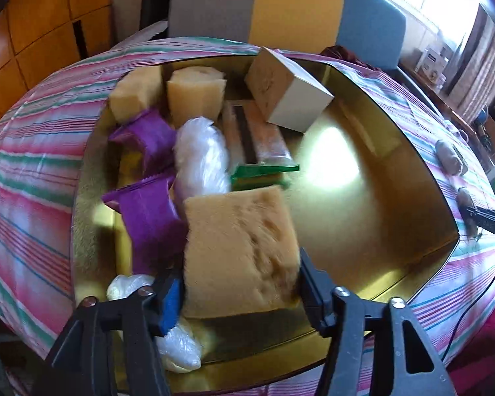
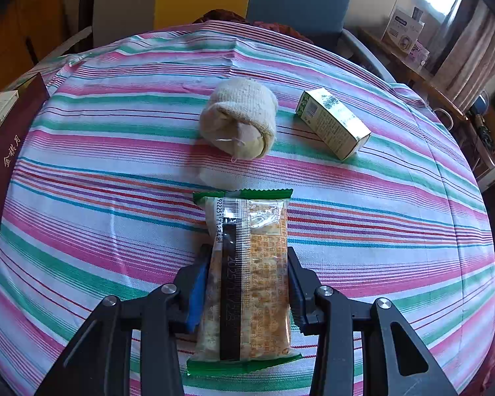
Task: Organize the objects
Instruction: 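Carry the yellow sponge over the gold tray with the left tool, then lower the sponge into the tray and open the left tool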
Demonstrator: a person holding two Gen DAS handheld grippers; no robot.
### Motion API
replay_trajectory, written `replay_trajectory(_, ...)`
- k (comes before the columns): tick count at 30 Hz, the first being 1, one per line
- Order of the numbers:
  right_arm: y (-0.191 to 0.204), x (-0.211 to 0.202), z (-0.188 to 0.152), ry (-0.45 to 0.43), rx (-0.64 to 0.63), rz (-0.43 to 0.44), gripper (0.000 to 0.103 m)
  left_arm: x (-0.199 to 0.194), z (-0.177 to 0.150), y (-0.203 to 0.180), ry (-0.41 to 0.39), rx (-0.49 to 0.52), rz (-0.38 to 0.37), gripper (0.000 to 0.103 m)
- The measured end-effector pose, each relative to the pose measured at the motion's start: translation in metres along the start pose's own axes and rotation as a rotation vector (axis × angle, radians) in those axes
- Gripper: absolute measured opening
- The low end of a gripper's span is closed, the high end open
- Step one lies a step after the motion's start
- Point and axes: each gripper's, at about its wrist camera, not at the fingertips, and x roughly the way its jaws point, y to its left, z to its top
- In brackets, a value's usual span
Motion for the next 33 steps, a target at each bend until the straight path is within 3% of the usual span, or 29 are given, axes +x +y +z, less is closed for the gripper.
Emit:
replay_trajectory(9, 0.005, -0.002, -0.002, 0.001, 0.008, 0.006, 0.042, -0.015, -0.005, 0.002, -0.042, -0.016, -0.004, 0.068)
replay_trajectory(15, 0.009, -0.005, -0.004, 0.000, 0.002, -0.003, 0.042, -0.041, 0.005, 0.015, -0.126, -0.073, -0.002, 0.068)
replay_trajectory(20, 0.013, -0.007, -0.004, 0.002, 0.004, -0.007, 0.042, -0.060, 0.012, 0.025, -0.183, -0.093, 0.048, 0.068)
replay_trajectory(27, 0.011, -0.005, 0.002, 0.033, 0.031, -0.034, 0.040, -0.067, 0.010, 0.047, -0.204, -0.148, 0.080, 0.067)
replay_trajectory(31, 0.025, -0.019, 0.006, 0.052, 0.061, 0.043, 0.040, -0.072, 0.006, 0.054, -0.219, -0.155, 0.080, 0.067)
replay_trajectory(33, 0.044, -0.038, 0.008, 0.019, 0.055, 0.086, 0.040, -0.072, 0.005, 0.055, -0.220, -0.158, 0.075, 0.067)
